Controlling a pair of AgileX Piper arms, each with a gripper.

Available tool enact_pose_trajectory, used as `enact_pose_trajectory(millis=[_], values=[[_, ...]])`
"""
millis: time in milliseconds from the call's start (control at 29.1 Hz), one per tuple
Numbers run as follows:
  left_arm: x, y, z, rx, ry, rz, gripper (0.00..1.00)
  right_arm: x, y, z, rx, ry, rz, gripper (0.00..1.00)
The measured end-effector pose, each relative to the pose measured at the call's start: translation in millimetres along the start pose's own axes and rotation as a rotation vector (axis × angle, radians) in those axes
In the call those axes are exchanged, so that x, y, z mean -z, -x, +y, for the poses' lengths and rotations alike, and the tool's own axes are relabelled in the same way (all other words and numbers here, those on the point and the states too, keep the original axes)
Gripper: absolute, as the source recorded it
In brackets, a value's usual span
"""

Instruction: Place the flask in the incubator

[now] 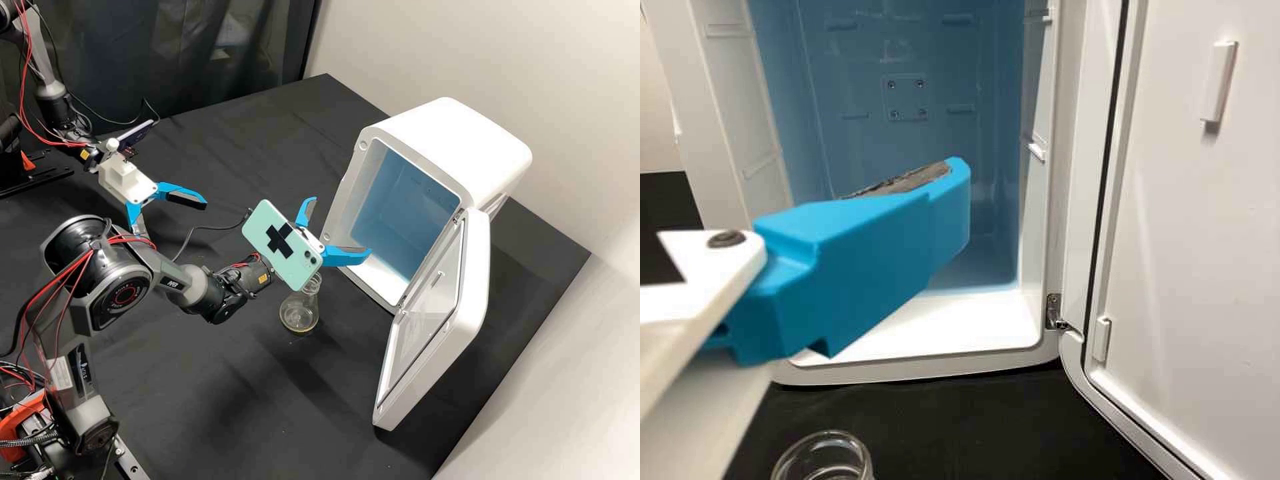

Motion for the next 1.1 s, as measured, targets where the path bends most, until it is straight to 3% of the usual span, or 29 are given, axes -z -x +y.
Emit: enact_pose_trajectory(millis=[275,482,722,894,1101], values=[[8.0,-3.5,-0.6,-0.002,0.014,0.033,1.0,0.0,0.0,0.0,0.0,0.0,0.0,1.0],[18.0,-4.3,4.6,-0.025,0.012,0.068,1.0,0.0,0.0,0.0,0.0,0.0,0.0,1.0],[20.8,-3.3,4.9,-0.027,0.014,0.08,1.0,0.2,0.5,0.2,-0.003,0.0,0.003,1.0],[21.1,-3.2,4.9,-0.027,0.015,0.081,1.0,-8.2,16.3,2.1,-0.011,-0.013,0.006,1.0],[21.0,-3.0,5.4,-0.029,0.014,0.081,1.0,-23.0,35.9,-4.8,0.032,-0.027,-0.018,1.0]])
